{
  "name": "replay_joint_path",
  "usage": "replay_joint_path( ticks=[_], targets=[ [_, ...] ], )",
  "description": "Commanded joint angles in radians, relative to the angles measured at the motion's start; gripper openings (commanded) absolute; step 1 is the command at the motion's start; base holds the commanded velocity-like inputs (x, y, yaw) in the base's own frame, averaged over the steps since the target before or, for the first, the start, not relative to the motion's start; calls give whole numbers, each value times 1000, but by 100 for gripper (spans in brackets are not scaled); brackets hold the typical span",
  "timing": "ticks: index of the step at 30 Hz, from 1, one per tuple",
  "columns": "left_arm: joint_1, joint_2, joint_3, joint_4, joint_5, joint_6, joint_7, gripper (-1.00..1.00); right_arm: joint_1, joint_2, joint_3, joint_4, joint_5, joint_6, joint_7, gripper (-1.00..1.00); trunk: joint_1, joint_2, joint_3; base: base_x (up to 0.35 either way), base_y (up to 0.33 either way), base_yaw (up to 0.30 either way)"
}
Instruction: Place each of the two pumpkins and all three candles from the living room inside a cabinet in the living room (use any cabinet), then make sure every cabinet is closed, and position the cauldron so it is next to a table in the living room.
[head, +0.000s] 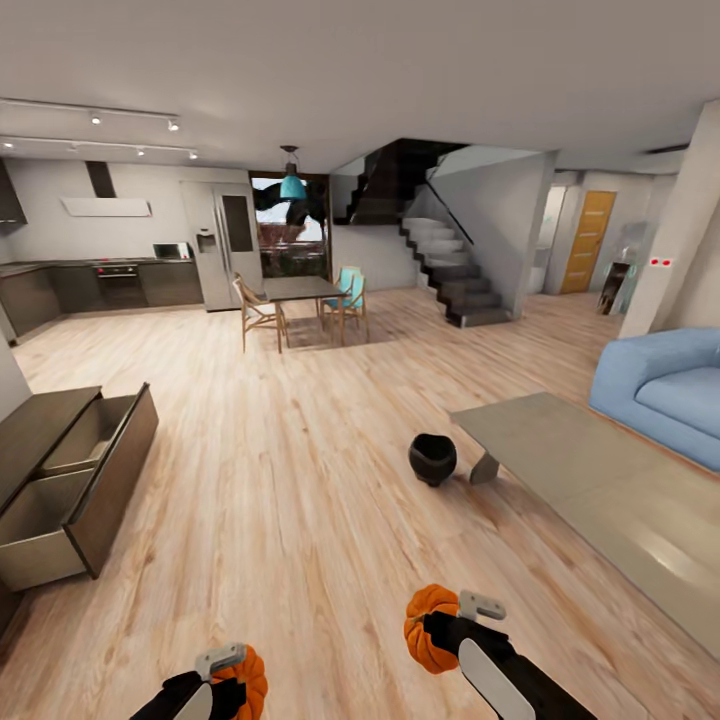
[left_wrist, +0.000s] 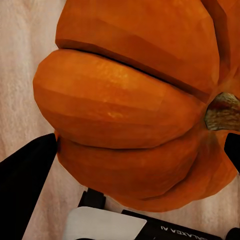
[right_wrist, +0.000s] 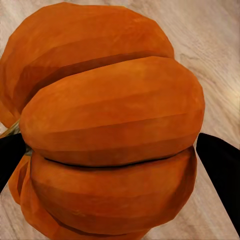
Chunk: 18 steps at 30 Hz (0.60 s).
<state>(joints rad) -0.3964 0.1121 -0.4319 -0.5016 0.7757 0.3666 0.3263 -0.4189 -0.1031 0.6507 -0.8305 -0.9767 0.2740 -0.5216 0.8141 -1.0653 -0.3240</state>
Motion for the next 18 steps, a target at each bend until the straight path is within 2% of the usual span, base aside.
replay_joint_path(
  ticks=[1,13,18],
  targets=[
    [-1,1,-8,-3,9,2,10,-100,-1,-1,4,-2,-2,2,-7,-100,1,-1,-1,335,0,94],
    [-1,1,-8,-3,8,2,11,-100,-1,-2,4,-2,0,1,-7,-100,1,-1,-1,335,0,248],
    [-1,1,-7,-2,9,2,11,-100,-1,-3,4,-2,0,0,-7,-100,1,-1,-1,336,0,58]
  ],
)
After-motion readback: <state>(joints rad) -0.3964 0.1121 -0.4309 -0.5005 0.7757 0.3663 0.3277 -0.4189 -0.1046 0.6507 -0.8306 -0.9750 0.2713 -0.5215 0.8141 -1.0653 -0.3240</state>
